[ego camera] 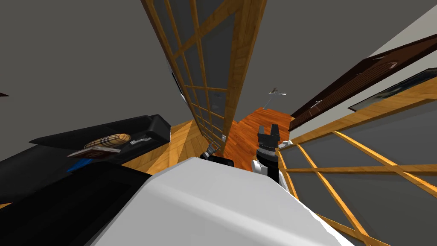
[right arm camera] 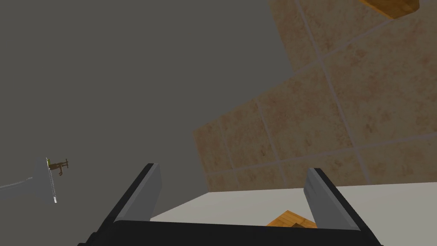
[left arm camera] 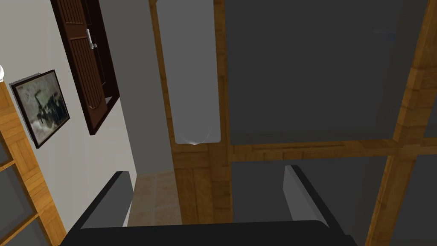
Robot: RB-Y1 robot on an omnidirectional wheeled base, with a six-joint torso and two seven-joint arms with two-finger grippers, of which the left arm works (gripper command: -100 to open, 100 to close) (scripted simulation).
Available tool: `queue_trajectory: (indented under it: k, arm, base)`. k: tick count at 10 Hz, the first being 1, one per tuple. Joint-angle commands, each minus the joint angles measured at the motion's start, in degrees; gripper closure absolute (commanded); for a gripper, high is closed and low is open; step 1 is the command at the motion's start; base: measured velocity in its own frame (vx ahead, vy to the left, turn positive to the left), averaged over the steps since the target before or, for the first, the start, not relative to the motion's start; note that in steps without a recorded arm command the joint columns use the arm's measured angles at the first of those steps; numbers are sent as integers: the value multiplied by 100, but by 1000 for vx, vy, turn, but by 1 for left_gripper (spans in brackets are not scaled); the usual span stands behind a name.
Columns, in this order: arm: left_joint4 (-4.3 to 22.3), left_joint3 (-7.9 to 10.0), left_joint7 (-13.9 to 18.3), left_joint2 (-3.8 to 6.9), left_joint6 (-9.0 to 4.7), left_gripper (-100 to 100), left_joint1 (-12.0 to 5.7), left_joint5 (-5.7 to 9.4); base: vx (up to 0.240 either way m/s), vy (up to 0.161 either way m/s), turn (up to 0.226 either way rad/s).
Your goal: Push the door open
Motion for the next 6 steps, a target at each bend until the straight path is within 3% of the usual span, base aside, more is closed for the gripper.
queue_trajectory:
  k: [1, 2, 3, 6]
  arm:
    - [-81, 23, 4, -165, 26, -100, 57, 10]
    - [-59, 14, 1, -92, 9, -100, 51, 7]
    - [-46, 20, -6, 80, 48, -100, 3, 25]
    - [-15, 30, -18, 128, 109, -100, -86, 54]
  base:
    - [-188, -11, 42]
    - [-78, -7, 5]
    - [78, -77, -38]
    - [199, -107, -17]
